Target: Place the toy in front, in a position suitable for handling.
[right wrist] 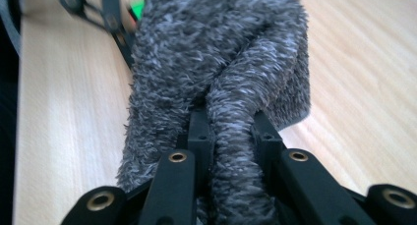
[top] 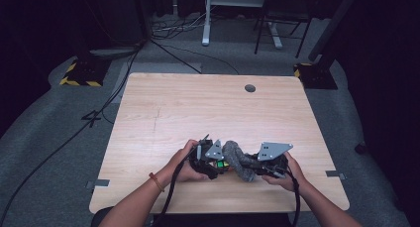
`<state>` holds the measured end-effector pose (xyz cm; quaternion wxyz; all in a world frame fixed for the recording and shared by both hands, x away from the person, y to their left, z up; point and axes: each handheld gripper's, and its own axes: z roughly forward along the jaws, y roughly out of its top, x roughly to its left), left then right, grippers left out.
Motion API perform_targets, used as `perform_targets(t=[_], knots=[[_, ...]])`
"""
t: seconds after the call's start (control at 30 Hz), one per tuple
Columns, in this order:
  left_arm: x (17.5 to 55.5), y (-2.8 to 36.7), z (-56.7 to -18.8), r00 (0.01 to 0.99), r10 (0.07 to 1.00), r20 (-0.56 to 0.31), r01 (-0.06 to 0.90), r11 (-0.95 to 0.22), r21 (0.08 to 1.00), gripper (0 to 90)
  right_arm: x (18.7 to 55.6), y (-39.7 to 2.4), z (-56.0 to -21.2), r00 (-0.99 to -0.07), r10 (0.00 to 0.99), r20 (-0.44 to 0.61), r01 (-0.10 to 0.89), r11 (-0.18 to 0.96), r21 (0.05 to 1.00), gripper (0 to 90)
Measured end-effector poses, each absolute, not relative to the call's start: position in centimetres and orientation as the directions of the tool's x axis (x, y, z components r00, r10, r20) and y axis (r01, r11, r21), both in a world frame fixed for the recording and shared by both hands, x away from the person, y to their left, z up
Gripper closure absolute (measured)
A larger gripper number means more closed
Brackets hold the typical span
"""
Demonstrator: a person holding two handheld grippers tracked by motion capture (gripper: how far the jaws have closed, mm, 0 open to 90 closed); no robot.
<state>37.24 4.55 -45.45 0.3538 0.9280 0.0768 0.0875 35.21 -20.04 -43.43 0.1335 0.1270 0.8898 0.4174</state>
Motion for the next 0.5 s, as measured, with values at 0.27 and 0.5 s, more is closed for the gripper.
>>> perform_targets(t=[0.27, 0.5], knots=[[37.1, 3.8, -45.8, 0.975, 0.185, 0.121, 0.063, -0.759, 0.648, 33.8, 35.1, -19.1, -42.5, -0.932, 0.326, -0.159, 0.08, 0.613, 0.786, 76.4], [37.1, 3.2, -46.1, 0.977, 0.169, 0.133, 0.051, -0.783, 0.62, 33.8, 34.6, -17.8, -42.2, -0.931, 0.297, -0.214, 0.027, 0.639, 0.769, 76.2]])
